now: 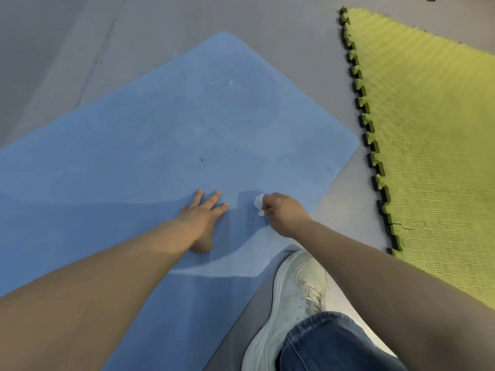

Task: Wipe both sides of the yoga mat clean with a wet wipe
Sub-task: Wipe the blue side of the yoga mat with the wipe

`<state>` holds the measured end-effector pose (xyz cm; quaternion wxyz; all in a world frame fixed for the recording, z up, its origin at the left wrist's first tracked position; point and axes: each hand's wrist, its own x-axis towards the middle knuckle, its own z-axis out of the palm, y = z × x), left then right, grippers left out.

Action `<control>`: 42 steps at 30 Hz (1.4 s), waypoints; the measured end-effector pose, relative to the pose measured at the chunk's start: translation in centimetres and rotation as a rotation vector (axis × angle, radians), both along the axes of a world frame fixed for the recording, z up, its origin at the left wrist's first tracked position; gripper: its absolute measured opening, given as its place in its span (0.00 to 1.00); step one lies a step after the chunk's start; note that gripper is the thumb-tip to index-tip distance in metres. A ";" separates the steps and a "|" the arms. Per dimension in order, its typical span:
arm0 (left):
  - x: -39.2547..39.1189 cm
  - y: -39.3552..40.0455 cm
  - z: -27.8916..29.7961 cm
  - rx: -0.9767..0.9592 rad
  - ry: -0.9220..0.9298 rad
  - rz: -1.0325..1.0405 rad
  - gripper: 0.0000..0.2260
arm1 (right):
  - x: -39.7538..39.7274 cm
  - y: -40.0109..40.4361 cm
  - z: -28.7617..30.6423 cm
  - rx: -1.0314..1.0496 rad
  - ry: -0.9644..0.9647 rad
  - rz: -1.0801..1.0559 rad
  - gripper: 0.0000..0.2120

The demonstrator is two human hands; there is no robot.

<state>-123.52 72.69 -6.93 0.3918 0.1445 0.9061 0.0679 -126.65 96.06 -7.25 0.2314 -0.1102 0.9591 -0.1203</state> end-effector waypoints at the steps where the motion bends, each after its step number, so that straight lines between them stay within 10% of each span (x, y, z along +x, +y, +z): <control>1: -0.2 -0.1 0.3 0.006 -0.016 -0.001 0.43 | -0.4 -0.4 0.4 0.079 -0.028 0.023 0.09; 7: -0.7 -1.2 3.7 0.109 0.072 0.080 0.26 | -0.3 -5.6 5.5 0.334 -0.155 0.211 0.10; 21: 6.0 -6.0 15.7 0.162 0.161 0.280 0.26 | 1.6 -10.4 25.5 0.504 -0.074 0.562 0.12; 35: -1.0 4.8 9.1 -0.030 0.085 0.545 0.29 | -10.5 -1.4 13.4 0.449 -0.079 1.026 0.10; 42: -7.5 11.6 10.2 -0.118 0.007 0.603 0.30 | -20.4 3.1 10.8 0.151 -0.077 0.871 0.17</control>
